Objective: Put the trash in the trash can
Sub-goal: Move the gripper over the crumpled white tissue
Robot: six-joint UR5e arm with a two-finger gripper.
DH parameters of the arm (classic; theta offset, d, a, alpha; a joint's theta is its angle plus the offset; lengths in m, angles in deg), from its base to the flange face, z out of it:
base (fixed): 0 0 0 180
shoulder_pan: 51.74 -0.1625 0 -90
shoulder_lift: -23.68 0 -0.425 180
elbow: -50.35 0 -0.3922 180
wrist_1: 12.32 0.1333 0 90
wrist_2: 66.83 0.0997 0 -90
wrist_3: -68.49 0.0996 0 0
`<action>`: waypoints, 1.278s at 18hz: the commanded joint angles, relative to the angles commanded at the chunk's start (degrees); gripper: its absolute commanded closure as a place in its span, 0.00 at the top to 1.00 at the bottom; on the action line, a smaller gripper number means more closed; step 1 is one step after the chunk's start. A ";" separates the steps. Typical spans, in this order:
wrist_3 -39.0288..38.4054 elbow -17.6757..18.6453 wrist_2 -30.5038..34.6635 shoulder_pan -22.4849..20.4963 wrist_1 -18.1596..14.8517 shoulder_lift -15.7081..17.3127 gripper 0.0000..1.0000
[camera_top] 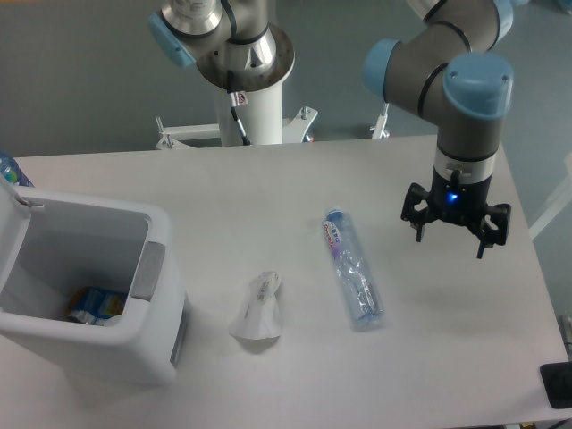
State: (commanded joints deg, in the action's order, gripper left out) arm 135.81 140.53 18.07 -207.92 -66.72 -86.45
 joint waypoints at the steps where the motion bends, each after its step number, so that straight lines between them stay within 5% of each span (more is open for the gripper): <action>1: -0.09 0.09 0.00 0.17 0.00 0.00 1.00; 8: -8.77 3.60 -0.88 5.44 1.75 0.35 1.00; 12: -15.90 8.08 -0.97 8.87 7.73 0.53 1.00; 23: -17.40 16.16 -0.70 19.95 7.03 1.14 1.00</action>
State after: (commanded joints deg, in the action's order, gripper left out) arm 118.42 156.69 17.37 -187.98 -59.69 -85.30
